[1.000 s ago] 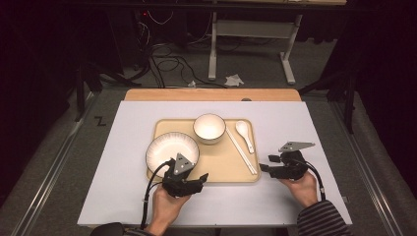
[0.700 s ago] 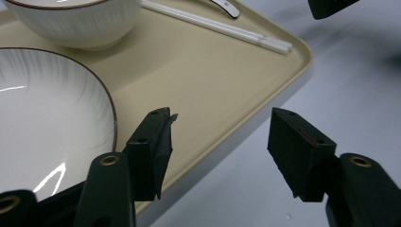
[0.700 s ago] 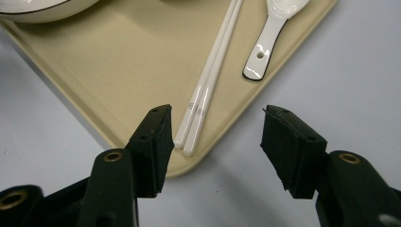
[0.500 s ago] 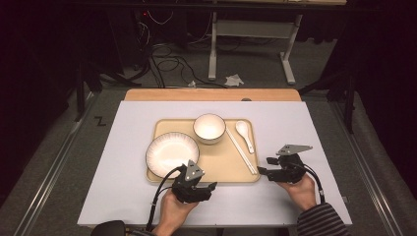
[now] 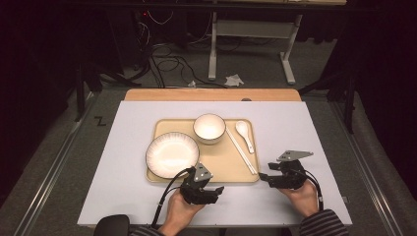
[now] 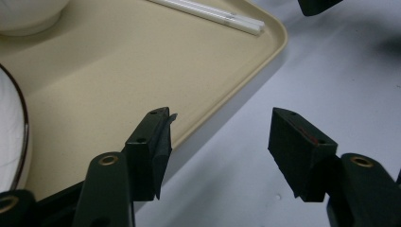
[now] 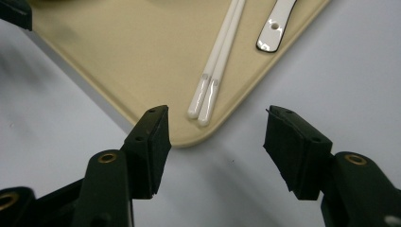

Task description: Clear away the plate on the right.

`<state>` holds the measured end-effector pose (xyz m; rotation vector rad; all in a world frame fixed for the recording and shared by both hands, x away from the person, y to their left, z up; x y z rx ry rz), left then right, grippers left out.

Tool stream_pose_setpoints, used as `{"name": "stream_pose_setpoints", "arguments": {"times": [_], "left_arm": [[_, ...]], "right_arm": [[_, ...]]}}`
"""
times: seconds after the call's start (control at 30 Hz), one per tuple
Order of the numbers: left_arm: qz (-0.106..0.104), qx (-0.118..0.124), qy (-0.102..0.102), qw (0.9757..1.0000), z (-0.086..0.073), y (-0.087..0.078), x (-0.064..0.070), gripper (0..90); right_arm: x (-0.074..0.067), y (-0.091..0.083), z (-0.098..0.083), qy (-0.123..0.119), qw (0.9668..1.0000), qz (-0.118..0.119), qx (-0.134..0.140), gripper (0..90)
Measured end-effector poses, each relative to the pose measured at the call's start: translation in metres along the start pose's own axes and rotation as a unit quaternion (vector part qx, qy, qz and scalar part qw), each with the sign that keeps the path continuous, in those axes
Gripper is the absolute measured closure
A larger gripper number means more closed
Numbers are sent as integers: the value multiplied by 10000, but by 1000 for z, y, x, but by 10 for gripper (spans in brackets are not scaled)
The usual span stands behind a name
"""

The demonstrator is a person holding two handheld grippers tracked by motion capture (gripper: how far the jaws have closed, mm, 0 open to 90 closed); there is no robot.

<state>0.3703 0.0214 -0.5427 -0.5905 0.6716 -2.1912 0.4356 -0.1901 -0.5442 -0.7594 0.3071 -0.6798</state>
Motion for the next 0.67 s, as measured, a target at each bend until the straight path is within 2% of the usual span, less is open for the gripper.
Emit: {"name": "stream_pose_setpoints", "arguments": {"times": [0.47,0.67], "left_arm": [[-277,-229,100,9993,-7,20,14,403],[-313,-237,154,9991,-8,26,17,403]], "right_arm": [[-6,-3,-14,1,9999,-60,-103,390],[-12,-3,-20,-112,9998,-37,-156,372]]}}
Point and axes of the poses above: each handheld gripper's, and its own axes: y roughly forward along the jaws, z roughly out of its top, x roughly to its right, the point moved 10 cm from there along y, roughly forward along the jaws, and after that the axes turned 6 degrees about -y, right-handed, at the moved point
